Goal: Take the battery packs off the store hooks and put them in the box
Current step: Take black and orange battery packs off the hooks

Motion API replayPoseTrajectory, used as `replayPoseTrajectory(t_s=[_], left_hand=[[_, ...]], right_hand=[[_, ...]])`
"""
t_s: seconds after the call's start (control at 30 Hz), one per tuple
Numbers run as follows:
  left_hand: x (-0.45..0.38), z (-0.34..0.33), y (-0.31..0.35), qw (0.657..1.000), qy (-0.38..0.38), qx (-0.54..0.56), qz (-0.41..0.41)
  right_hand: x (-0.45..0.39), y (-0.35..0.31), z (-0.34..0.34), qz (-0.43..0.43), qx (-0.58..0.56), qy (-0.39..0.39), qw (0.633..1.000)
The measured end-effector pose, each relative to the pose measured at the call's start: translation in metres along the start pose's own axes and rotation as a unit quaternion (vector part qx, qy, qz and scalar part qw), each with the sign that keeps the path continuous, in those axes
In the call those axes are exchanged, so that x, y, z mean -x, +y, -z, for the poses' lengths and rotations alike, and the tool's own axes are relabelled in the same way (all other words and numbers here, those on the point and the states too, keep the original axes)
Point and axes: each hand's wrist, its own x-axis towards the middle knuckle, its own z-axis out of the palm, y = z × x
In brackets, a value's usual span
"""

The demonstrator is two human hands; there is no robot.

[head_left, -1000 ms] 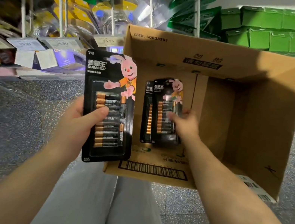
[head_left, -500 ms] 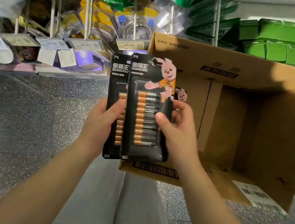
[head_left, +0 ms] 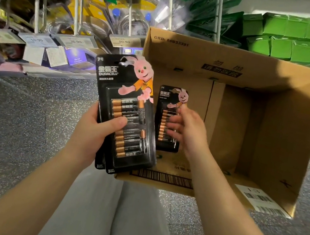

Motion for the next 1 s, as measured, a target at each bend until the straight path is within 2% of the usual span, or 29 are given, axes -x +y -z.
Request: replayPoseTrajectory(t_s=[0.07, 0.2, 0.5, 0.6, 0.7, 0.8, 1.0], left_hand=[[-0.001, 0.0, 0.001, 1.0, 0.002, -0.003, 0.009], [-0.002, 0.002, 0.002, 1.0, 0.003, -0.005, 0.018], [0.0, -0.002, 0.002, 1.0, -0.003, -0.017, 0.004], [0.001, -0.004, 0.006, 1.0, -0.002, -0.02, -0.002], [0.003, -0.005, 0.007, 1.0, 0.002, -0.026, 0.003], [0.004, -0.005, 0.008, 0.999, 0.014, -0.036, 0.014], [0.017, -0.012, 0.024, 0.999, 0.032, -0.017, 0.023]], right_hand=[[-0.023, 0.012, 0.014, -0.028, 0.024, 0.059, 0.998], [-0.052, 0.03, 0.024, -0.049, 0.155, 0.07, 0.984], [-0.093, 0.056, 0.002, -0.056, 0.264, 0.164, 0.949], [-0.095, 0.056, -0.002, -0.052, 0.261, 0.157, 0.951], [-0.09, 0.054, 0.008, -0.068, 0.201, 0.115, 0.97], [-0.08, 0.049, 0.023, -0.032, 0.197, 0.075, 0.977], [-0.053, 0.04, 0.041, 0.024, 0.225, 0.107, 0.968]])
